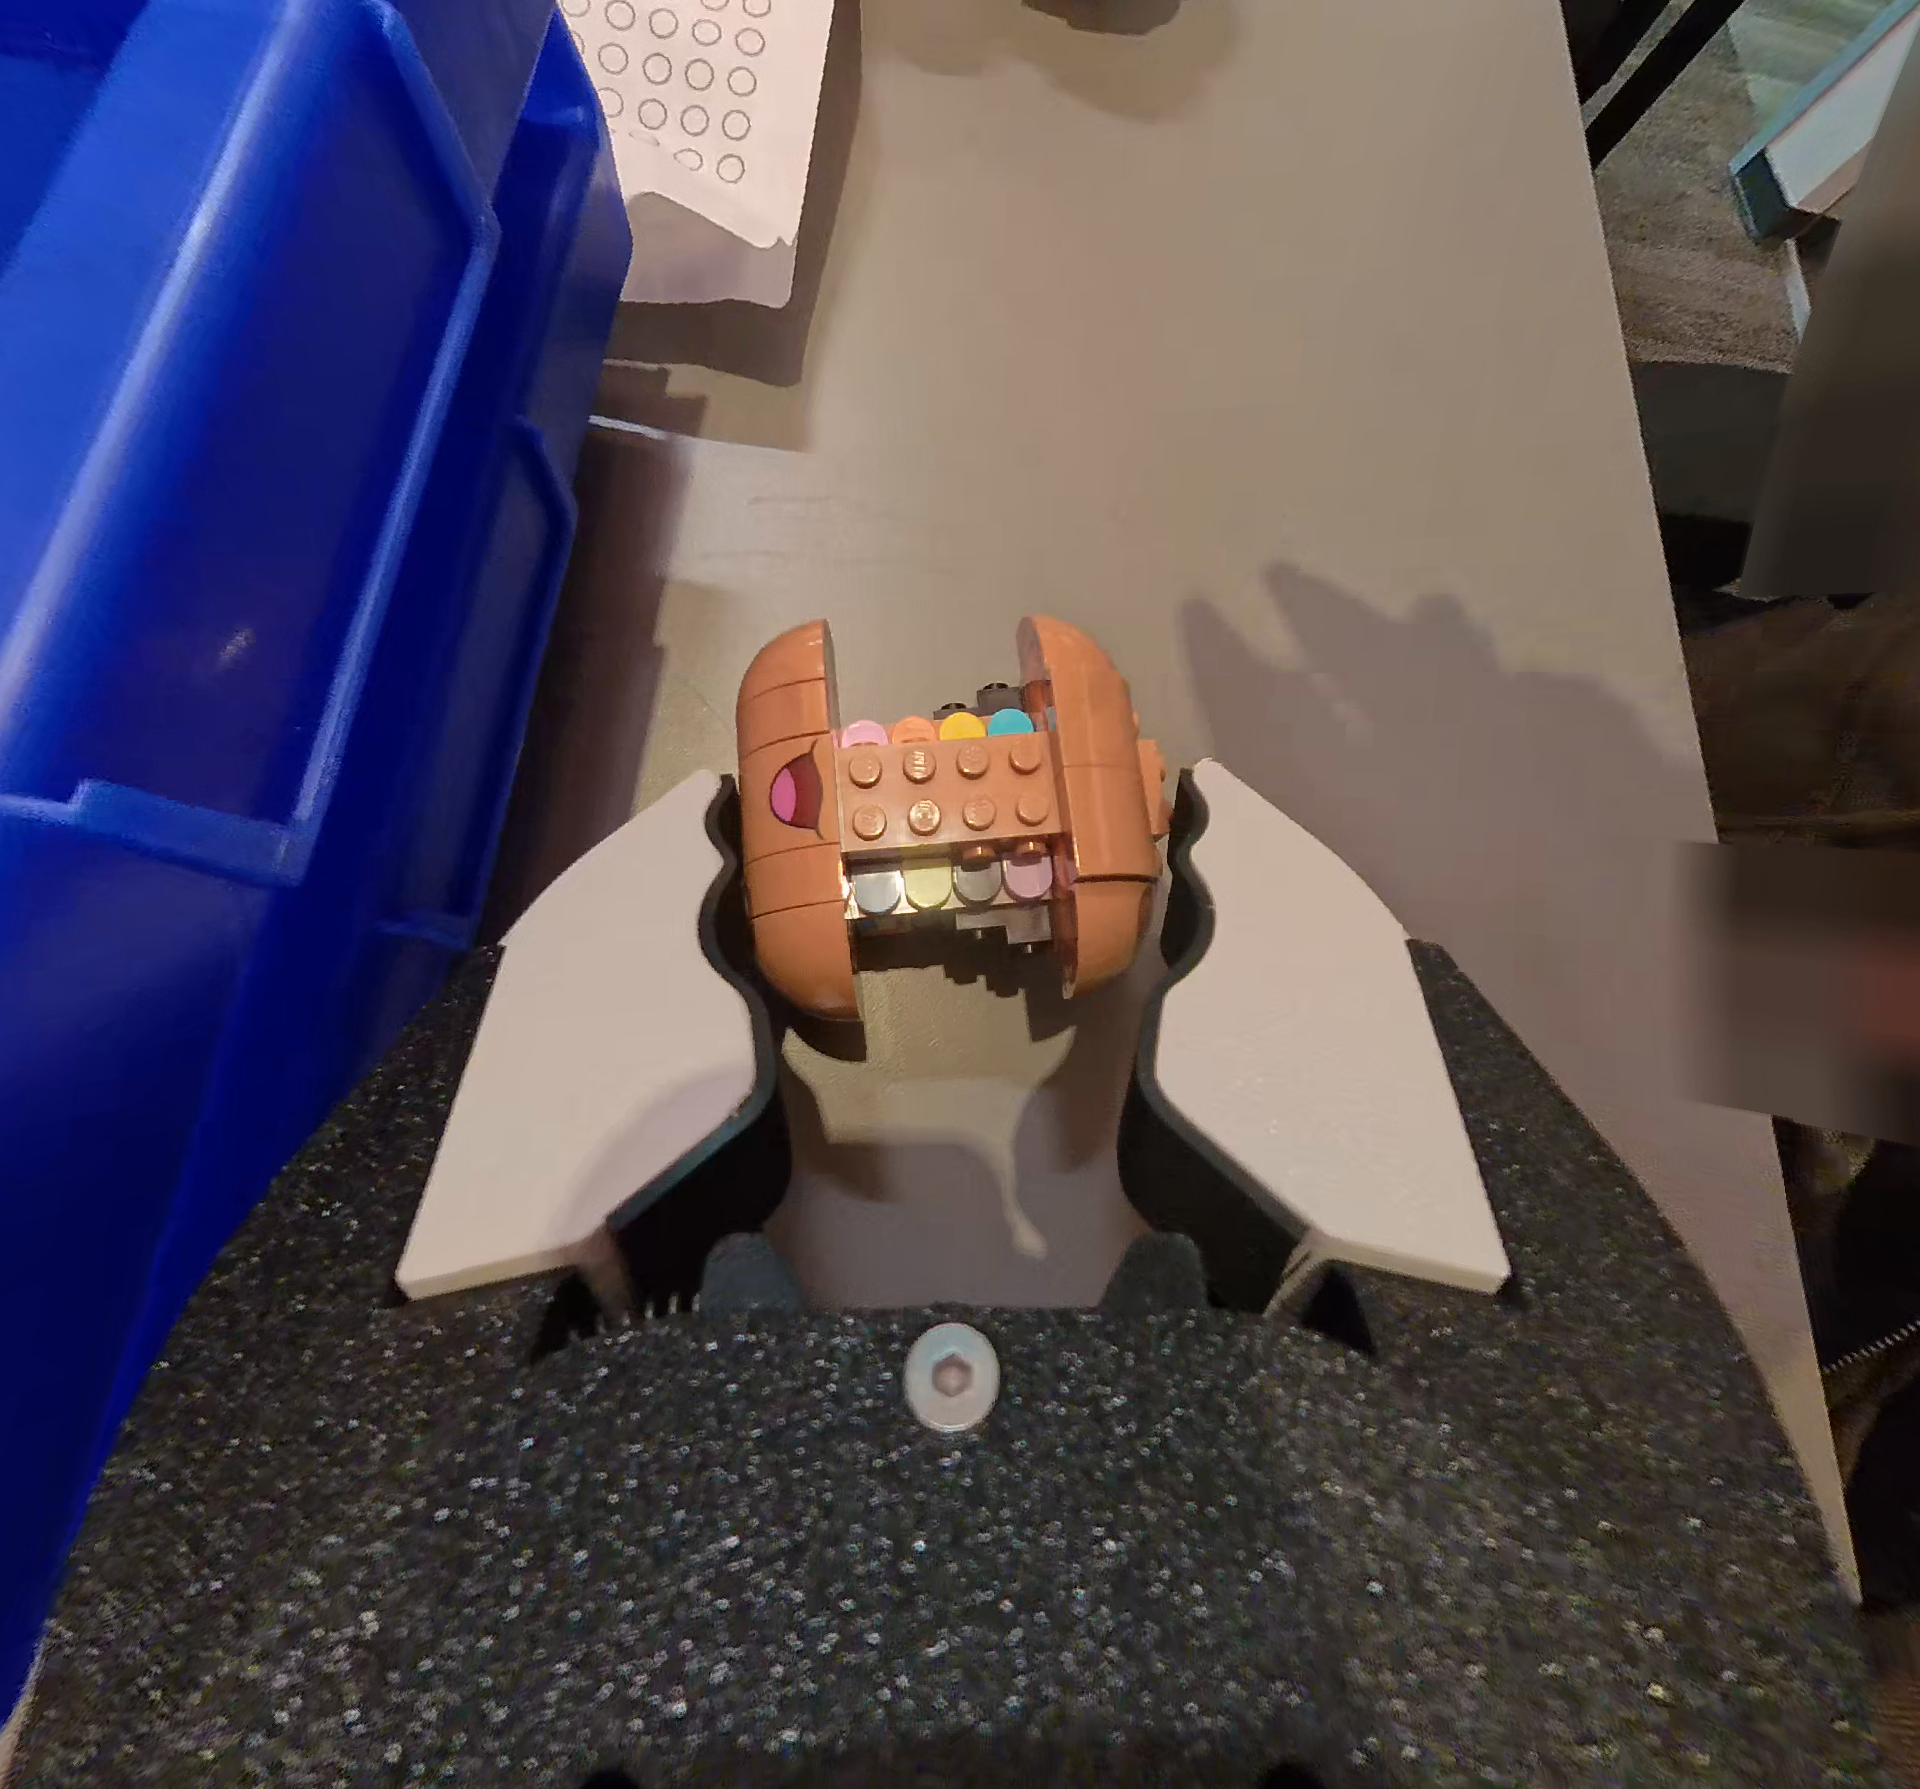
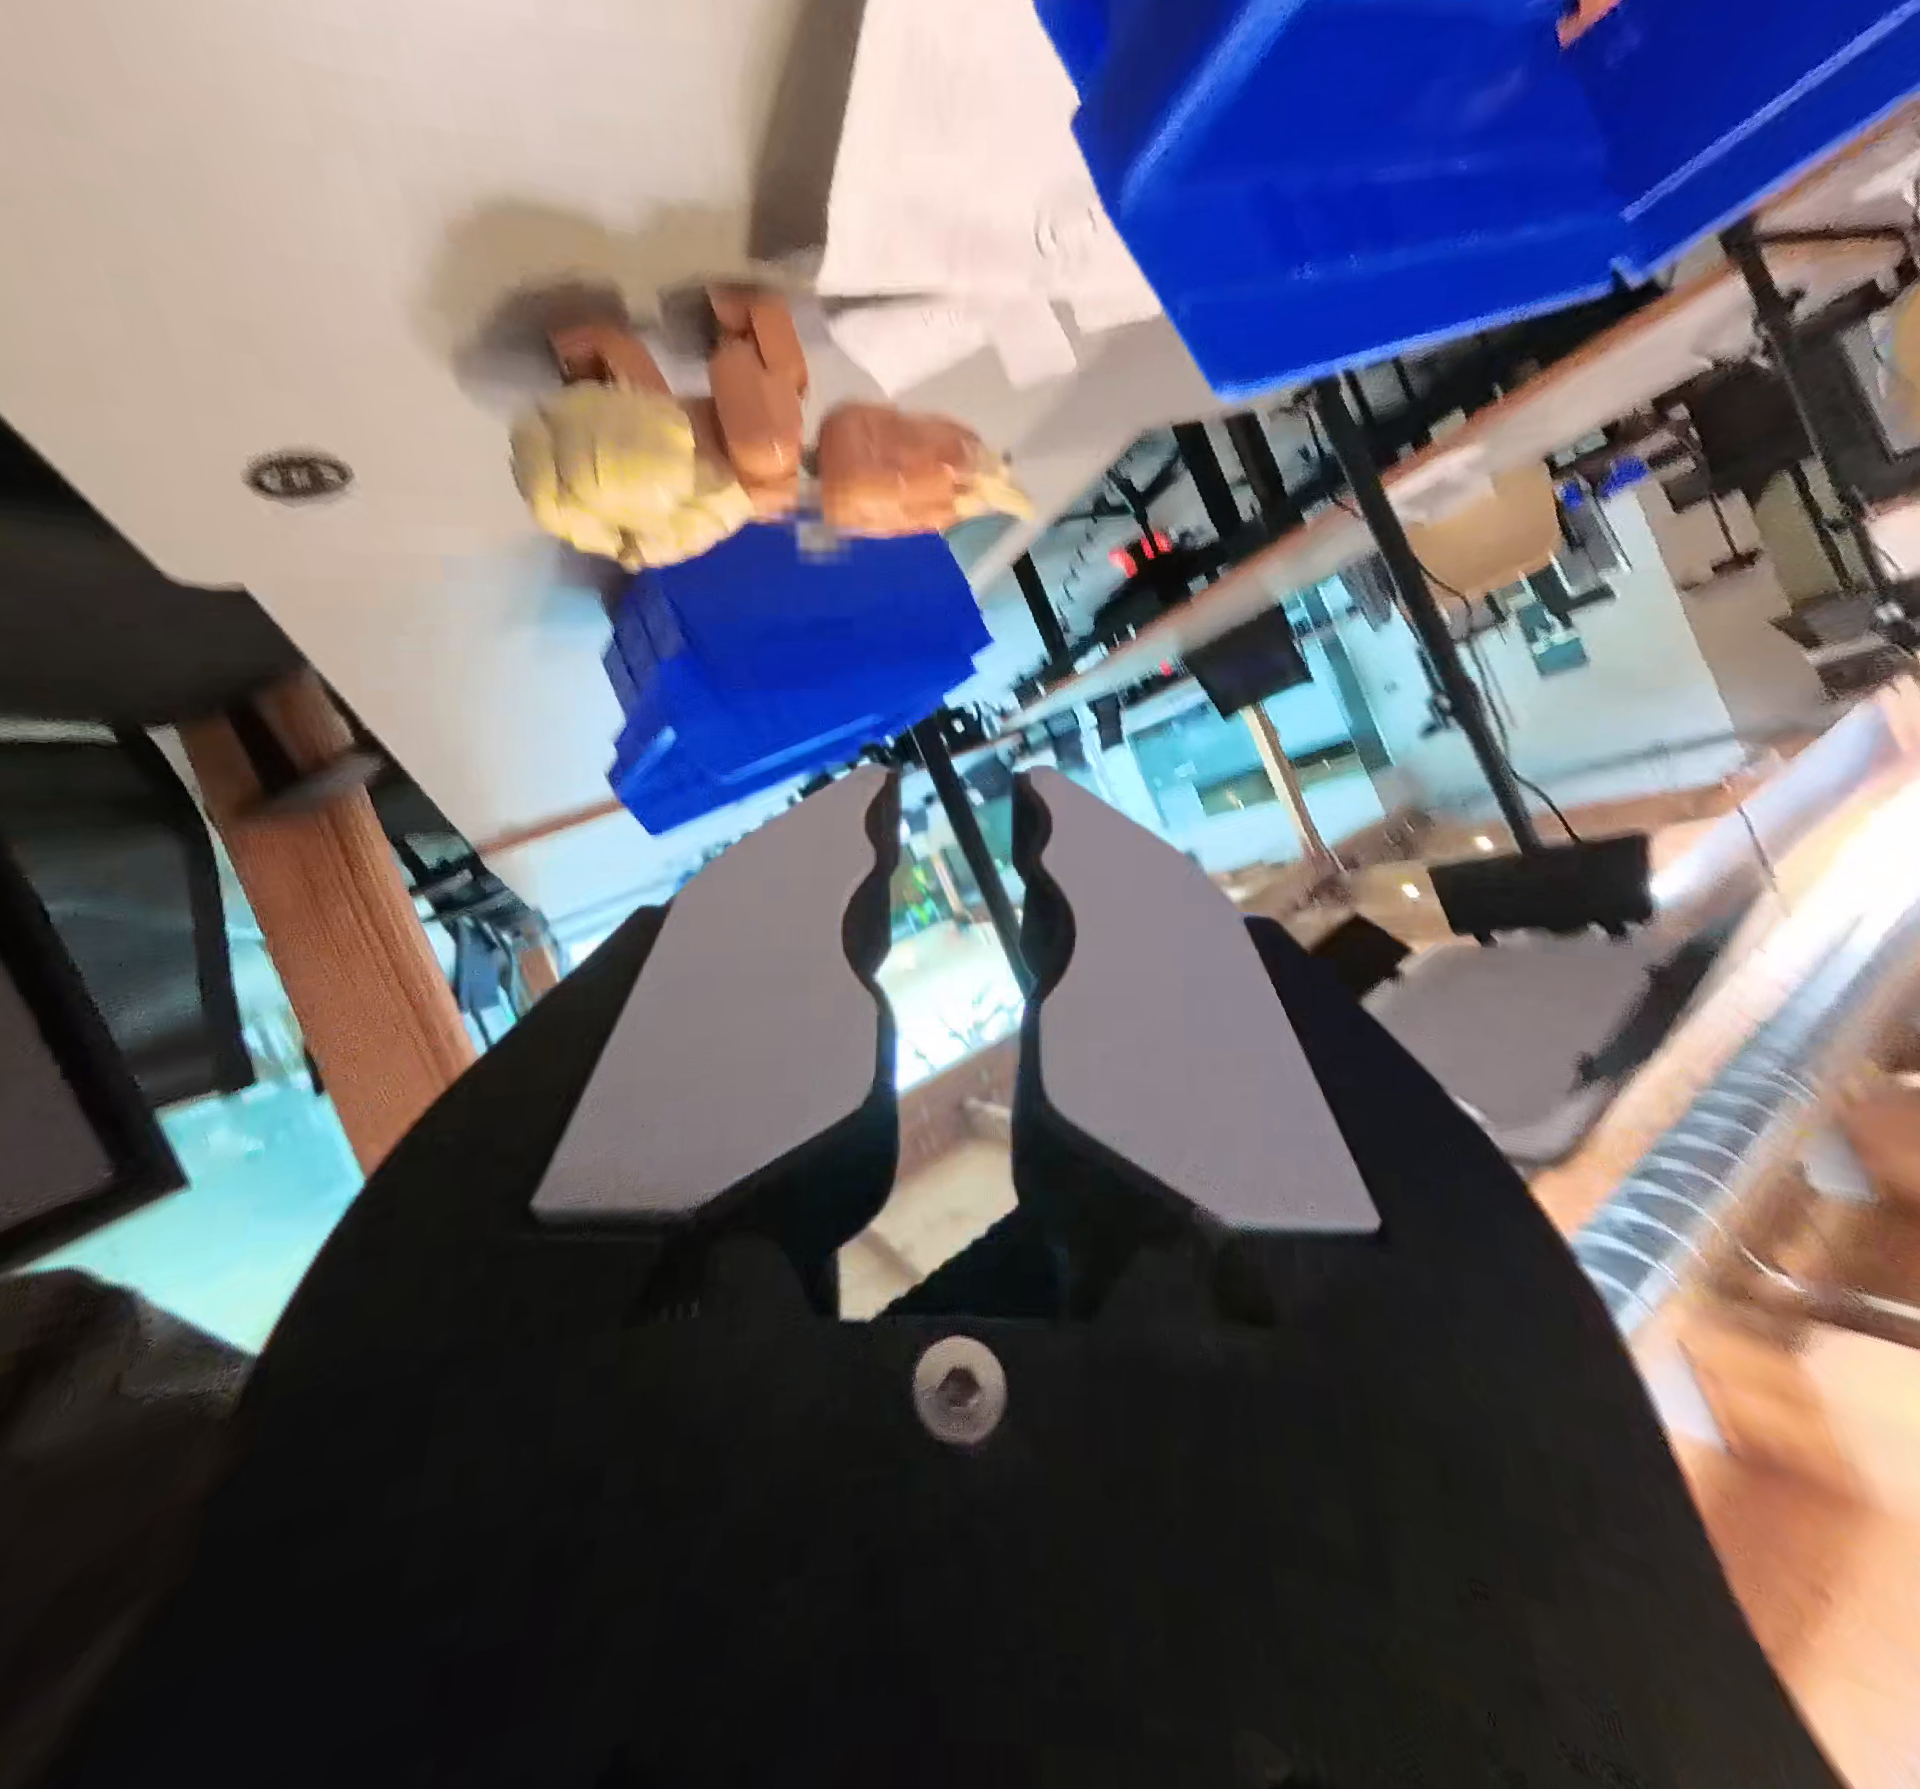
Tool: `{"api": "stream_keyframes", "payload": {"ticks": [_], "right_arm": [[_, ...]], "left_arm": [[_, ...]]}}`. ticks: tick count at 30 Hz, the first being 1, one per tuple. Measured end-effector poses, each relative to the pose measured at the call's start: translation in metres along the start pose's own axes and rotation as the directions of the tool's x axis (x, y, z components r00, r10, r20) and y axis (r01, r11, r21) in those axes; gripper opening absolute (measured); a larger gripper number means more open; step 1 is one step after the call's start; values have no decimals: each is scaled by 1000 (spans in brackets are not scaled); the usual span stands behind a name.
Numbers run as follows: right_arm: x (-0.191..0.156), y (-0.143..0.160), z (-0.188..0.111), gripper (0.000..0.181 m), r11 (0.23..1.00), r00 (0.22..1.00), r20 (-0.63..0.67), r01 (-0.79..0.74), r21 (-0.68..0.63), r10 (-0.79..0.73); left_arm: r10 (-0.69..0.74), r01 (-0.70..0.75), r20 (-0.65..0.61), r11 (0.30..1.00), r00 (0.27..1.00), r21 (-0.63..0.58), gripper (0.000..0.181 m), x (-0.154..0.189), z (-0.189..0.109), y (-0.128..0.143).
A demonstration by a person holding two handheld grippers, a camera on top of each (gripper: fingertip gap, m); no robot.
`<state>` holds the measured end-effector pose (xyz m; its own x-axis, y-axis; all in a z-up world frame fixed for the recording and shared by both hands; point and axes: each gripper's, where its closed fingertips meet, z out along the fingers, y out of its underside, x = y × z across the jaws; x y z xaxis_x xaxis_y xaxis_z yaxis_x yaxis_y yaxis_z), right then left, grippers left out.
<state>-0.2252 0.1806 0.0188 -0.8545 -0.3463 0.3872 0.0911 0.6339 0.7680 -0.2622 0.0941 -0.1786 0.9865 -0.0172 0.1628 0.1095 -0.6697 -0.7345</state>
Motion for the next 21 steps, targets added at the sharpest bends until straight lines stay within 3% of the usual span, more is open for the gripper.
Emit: {"api": "stream_keyframes", "payload": {"ticks": [5,9,12,14,16,18,21], "right_arm": [[-3,3,-39,17,997,997,-70,30,-74,-36],[-24,-12,-35,16,996,997,-1,83,-34,-83],[-27,-33,-23,16,994,999,33,29,109,-33],[-28,-55,-10,17,958,995,86,-66,277,44],[-32,-77,2,20,869,983,148,-169,465,112],[-31,-95,10,22,712,958,193,-288,640,214],[-13,-104,18,22,341,854,265,-437,832,447]], "left_arm": [[-7,8,-11,1000,1000,12,79,0,0,0],[-12,15,-52,999,999,49,79,6,-1,-6],[-26,37,-88,991,996,126,79,10,-8,-18],[-36,54,-103,981,994,184,79,10,-16,-26],[-51,79,-115,966,992,247,79,9,-24,-34],[-69,107,-132,944,989,312,79,8,-33,-43],[-122,174,-150,895,981,410,79,0,-46,-55]]}}
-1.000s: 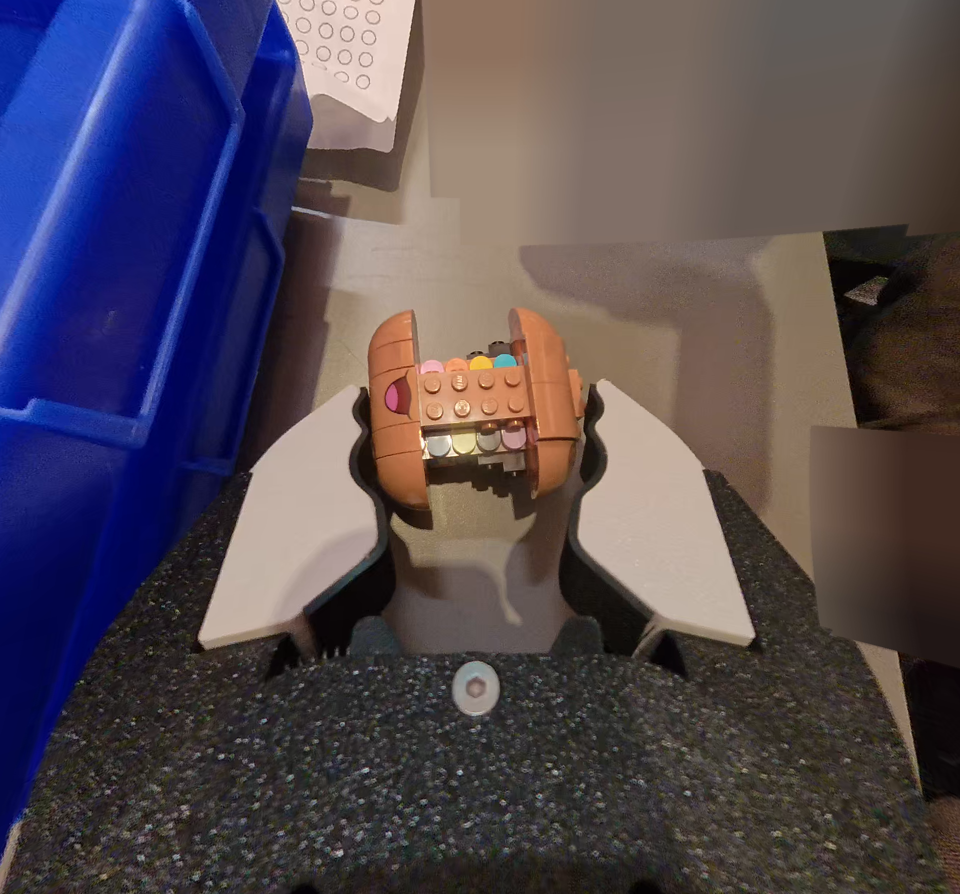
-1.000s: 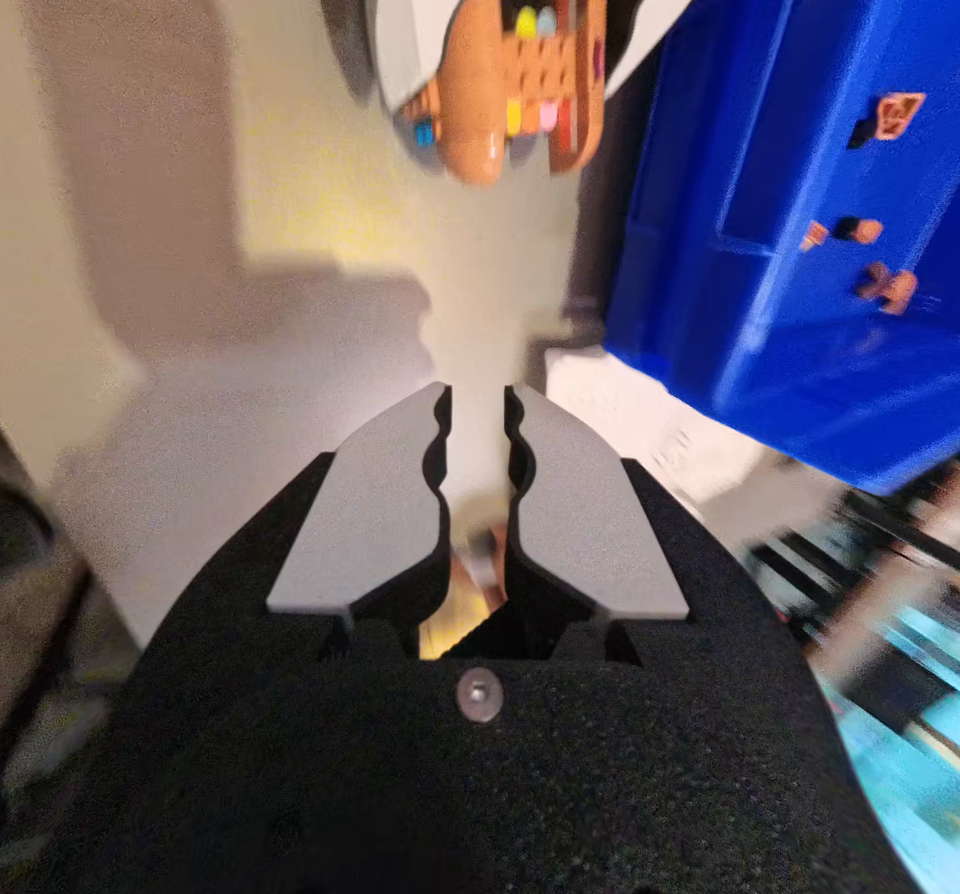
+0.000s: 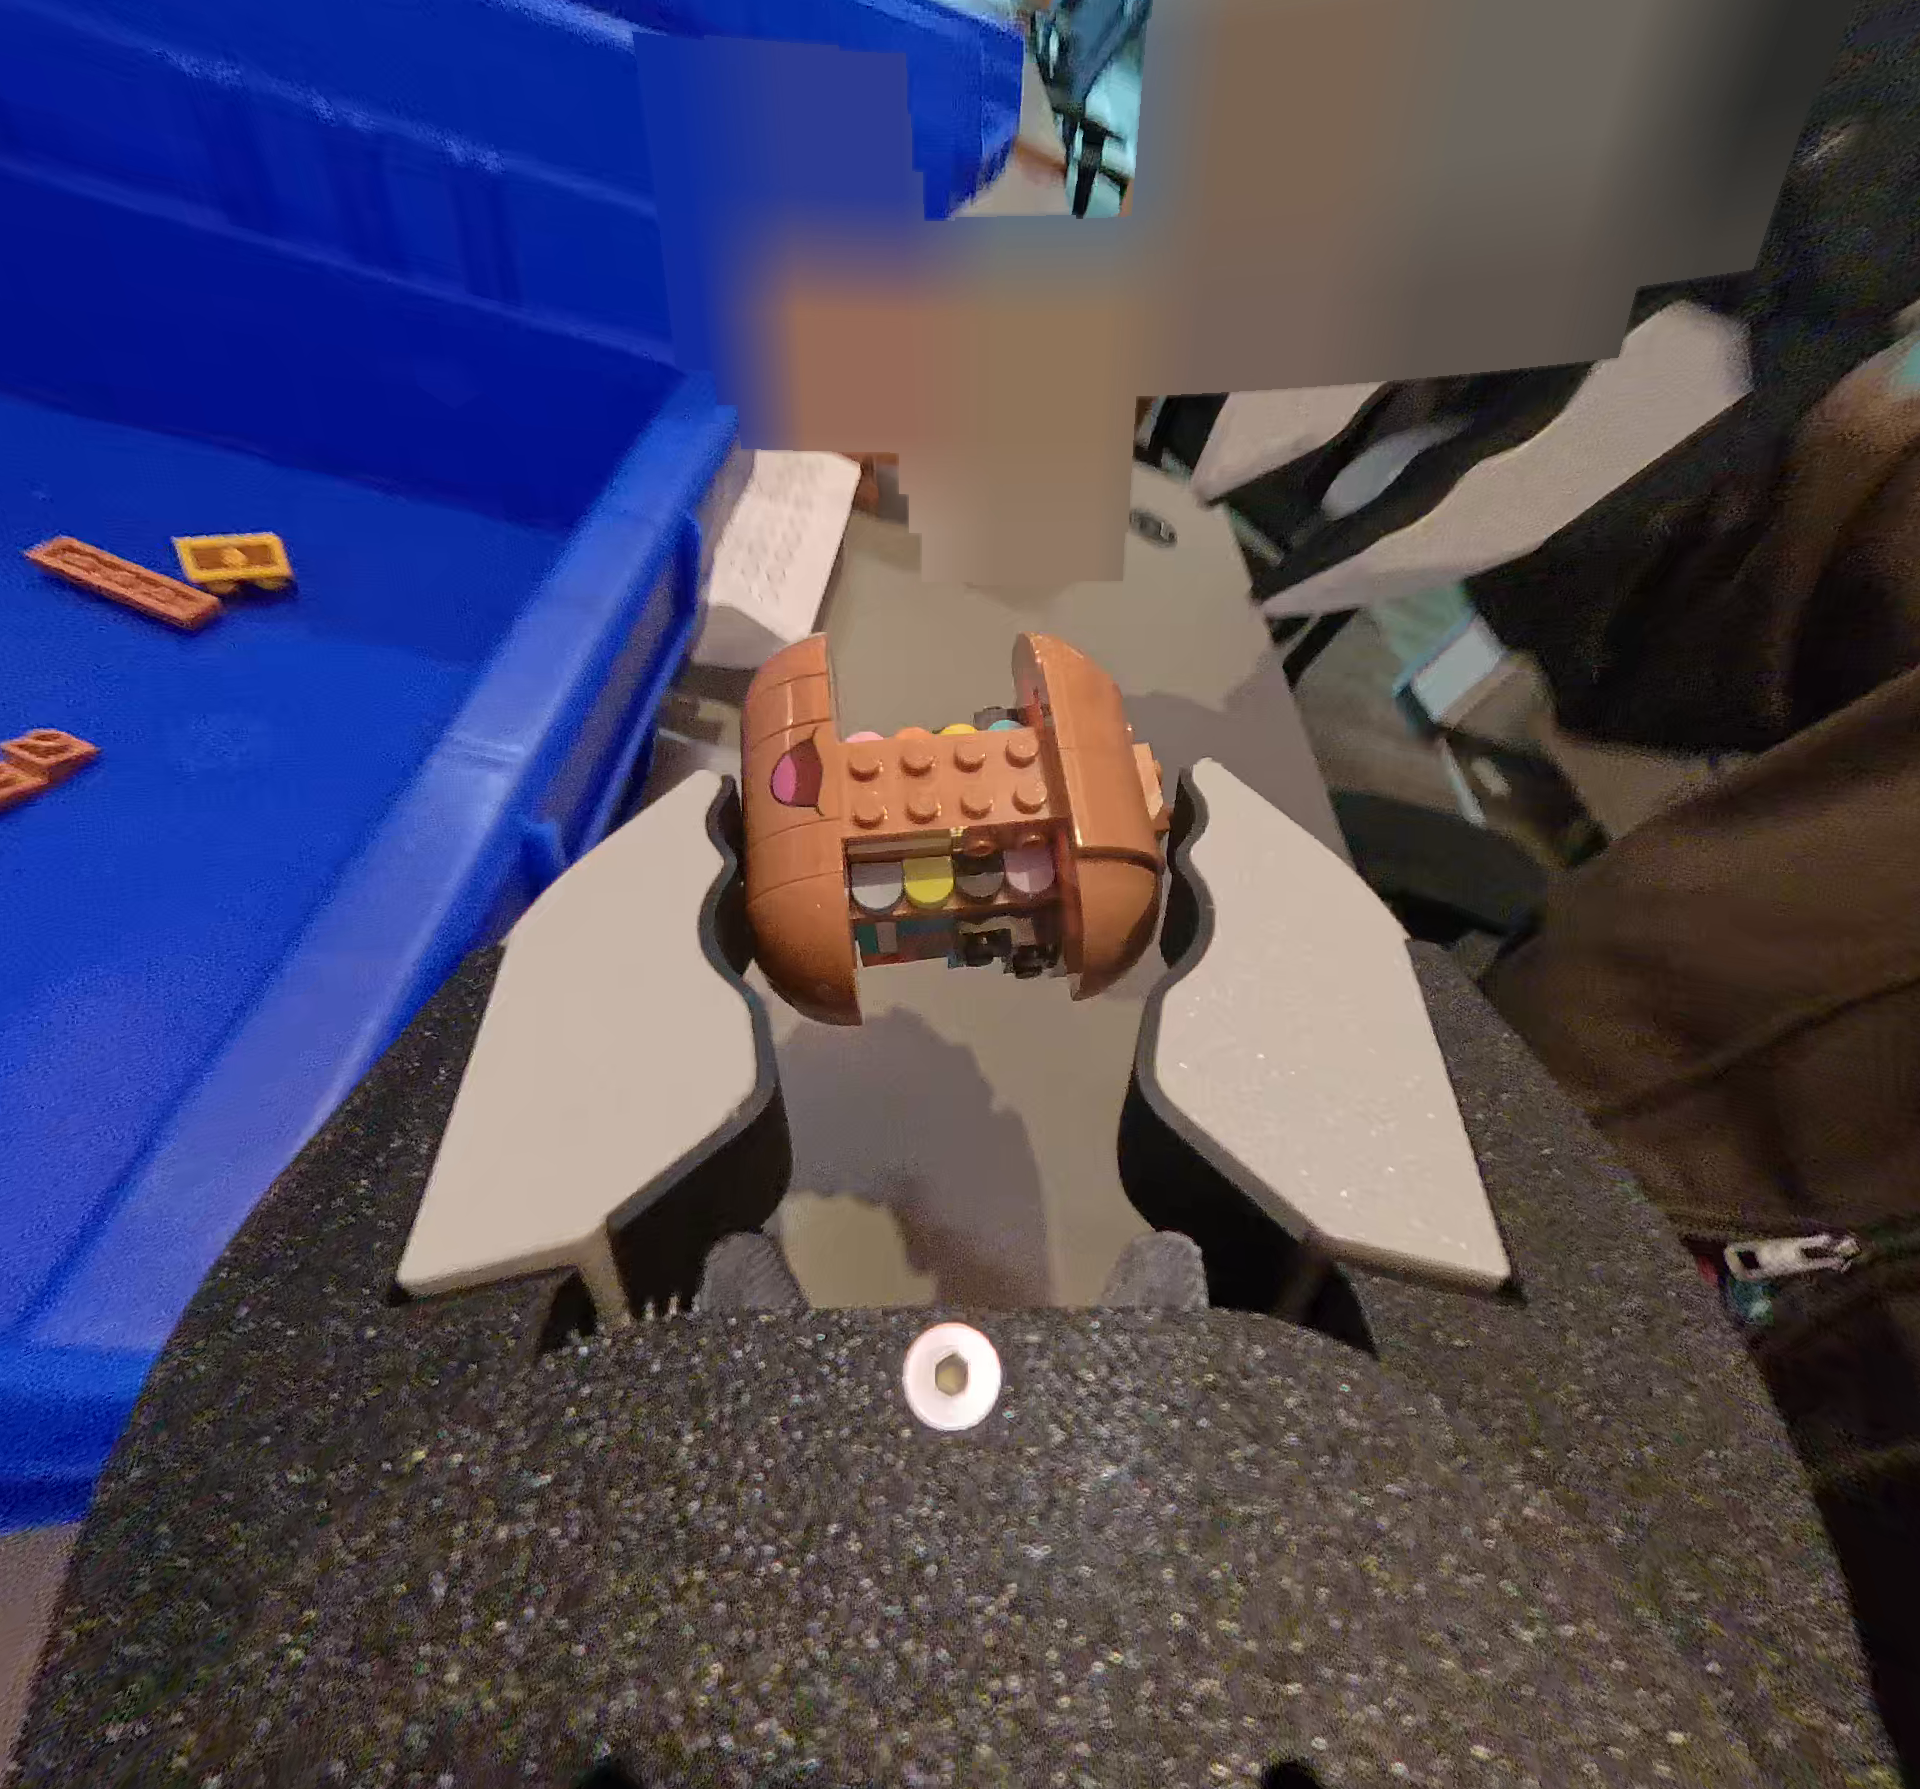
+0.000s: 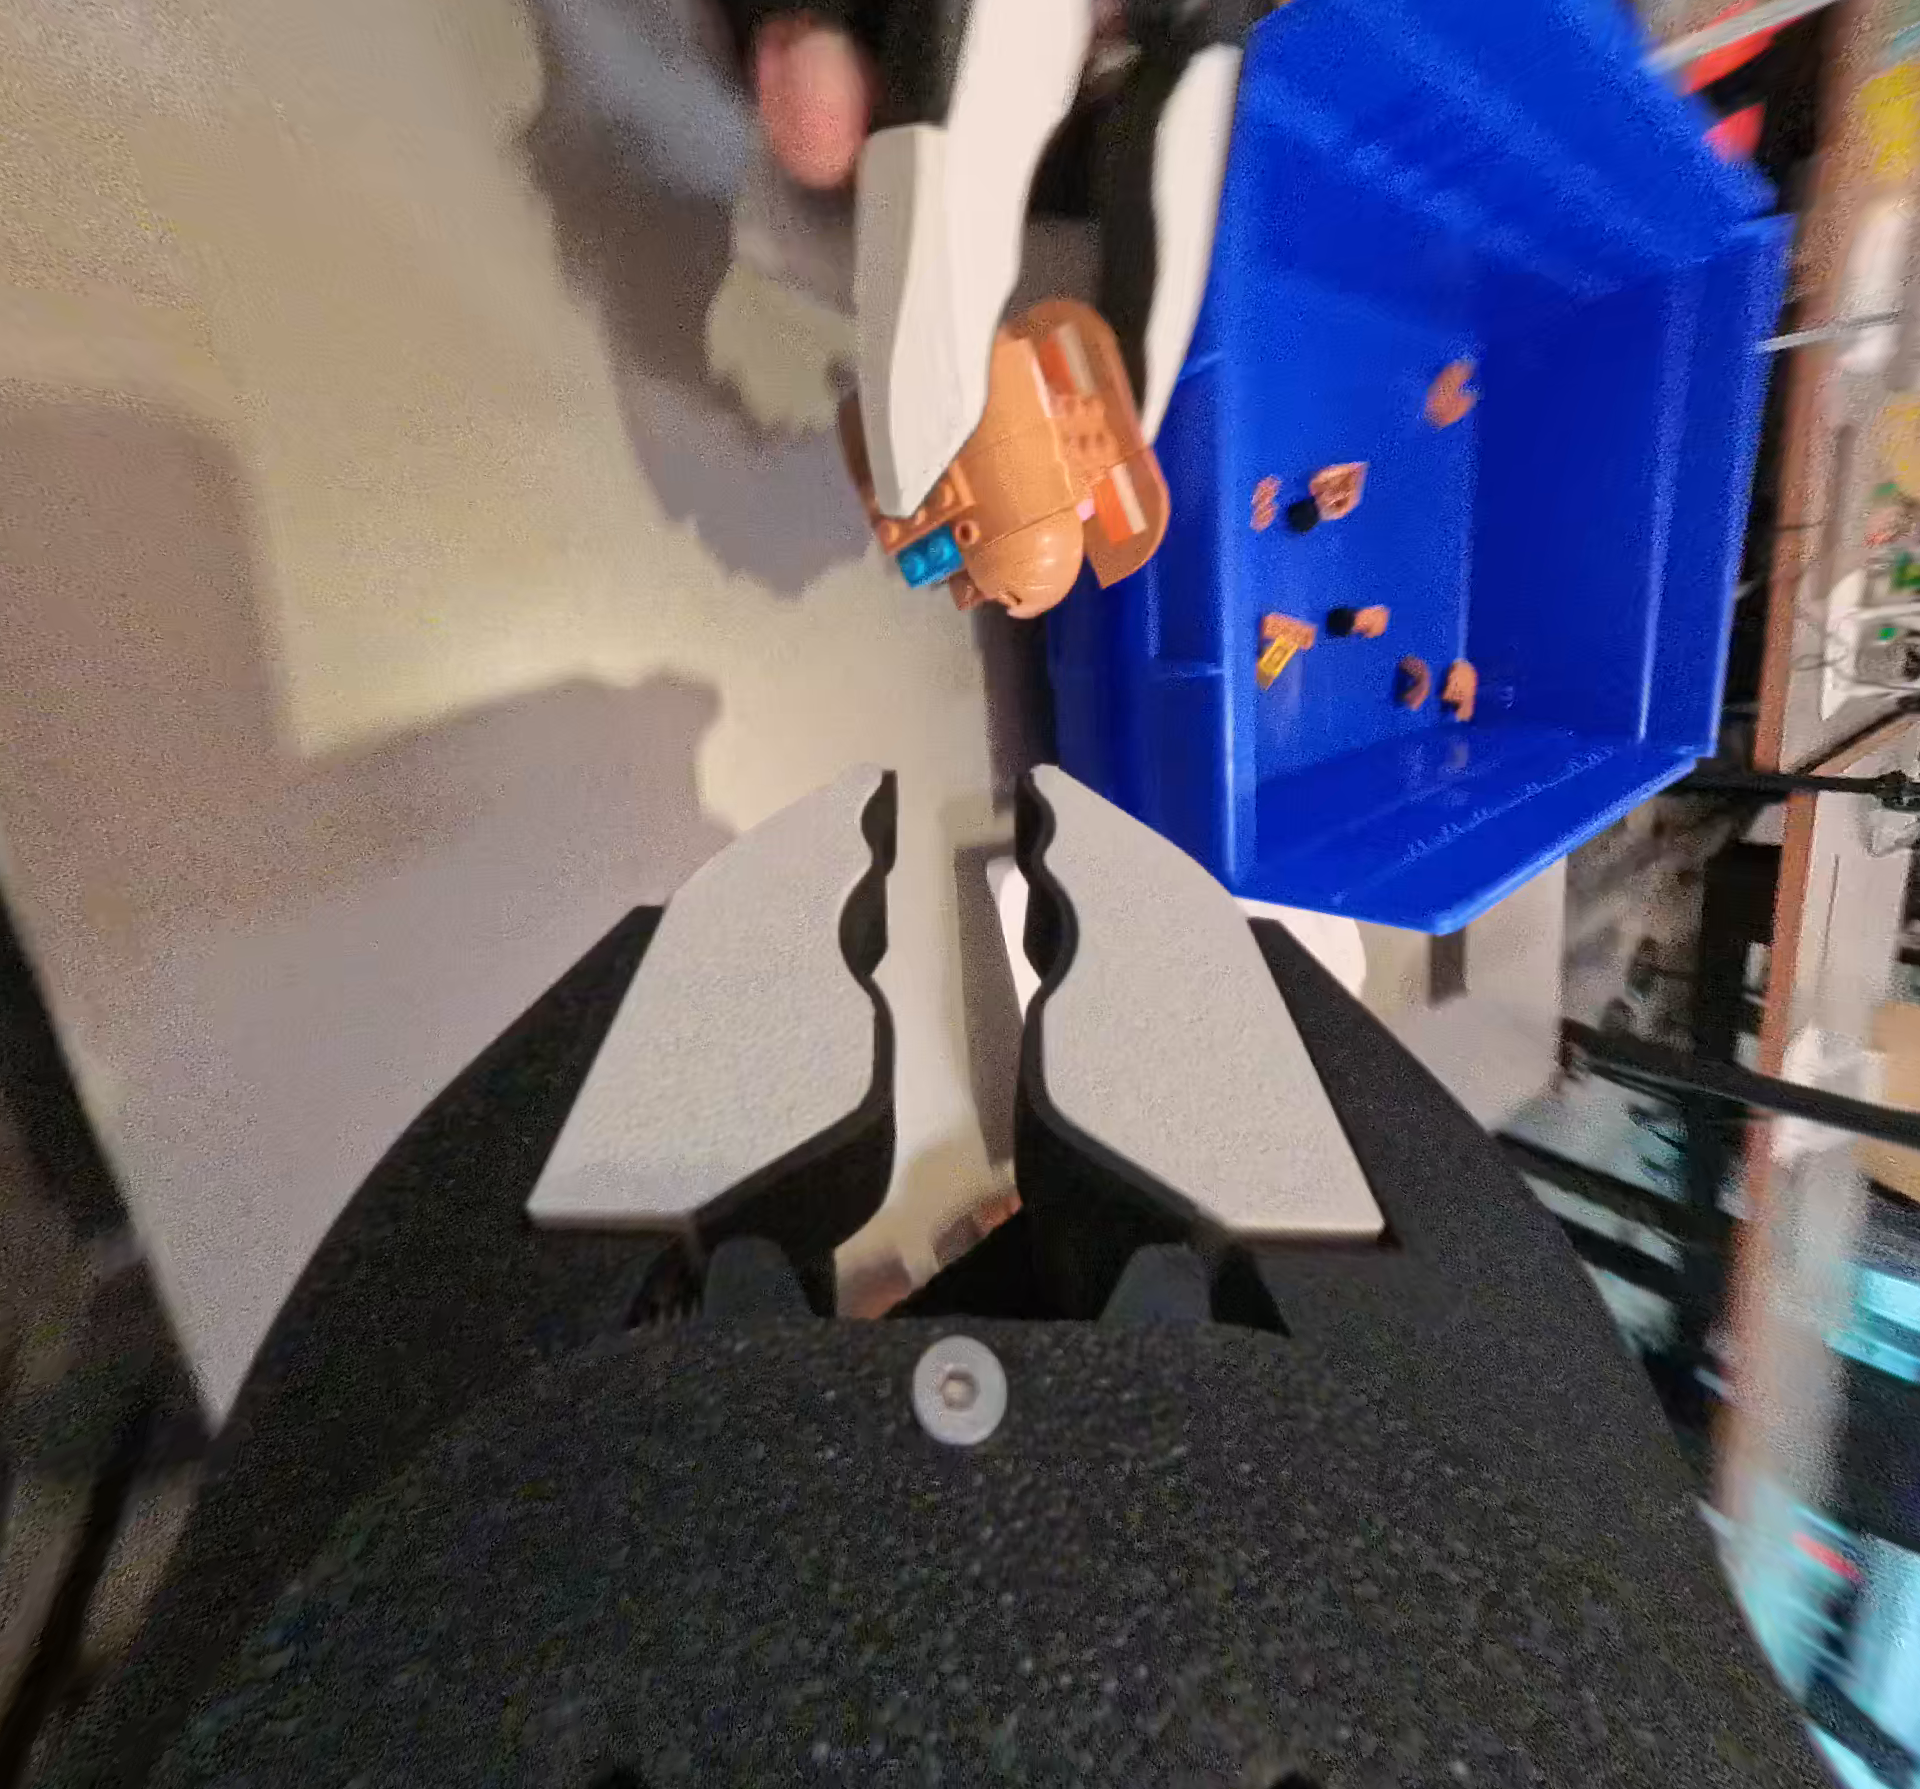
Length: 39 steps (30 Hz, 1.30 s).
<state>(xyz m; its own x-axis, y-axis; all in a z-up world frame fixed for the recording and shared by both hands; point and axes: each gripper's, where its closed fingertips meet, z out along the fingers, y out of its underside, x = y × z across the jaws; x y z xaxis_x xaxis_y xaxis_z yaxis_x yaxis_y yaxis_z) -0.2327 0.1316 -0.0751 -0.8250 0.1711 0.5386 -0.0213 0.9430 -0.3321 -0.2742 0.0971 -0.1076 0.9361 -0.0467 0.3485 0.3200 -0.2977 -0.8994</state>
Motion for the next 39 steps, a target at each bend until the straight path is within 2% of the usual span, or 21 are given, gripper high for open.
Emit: {"api": "stream_keyframes", "payload": {"ticks": [3,5,12,16,18,23,25,28,31,35,39], "right_arm": [[0,1,9,21,937,983,-21,-169,304,185],[-1,-1,17,24,889,971,-30,-205,410,238],[32,-34,24,41,830,927,-297,-28,557,231],[53,-53,19,53,805,867,-425,49,592,260],[60,-59,18,54,799,837,-475,79,597,273],[69,-62,20,51,781,779,-543,114,614,313],[69,-59,24,41,781,774,-550,117,614,315],[67,-52,25,39,775,787,-533,113,621,312],[63,-46,26,38,770,804,-521,130,624,287],[55,-41,24,38,768,804,-559,225,600,202],[50,-43,25,38,779,797,-583,265,569,155]], "left_arm": [[-39,44,-39,988,998,149,78,2,-8,-22],[-65,83,-83,968,994,236,78,6,-13,-35],[-93,215,-257,838,962,502,78,23,-32,-74],[-108,276,-304,761,946,587,78,23,-41,-85],[-114,290,-310,734,944,614,78,22,-44,-87],[-166,321,-297,725,940,610,78,14,-37,-83],[-186,345,-314,728,931,592,78,13,-32,-79],[-220,398,-358,721,907,567,78,12,-26,-76],[-228,386,-347,773,910,504,79,14,-18,-70],[-181,306,-312,855,933,419,82,23,-13,-62],[-138,231,-264,903,955,362,87,27,-12,-55]]}}
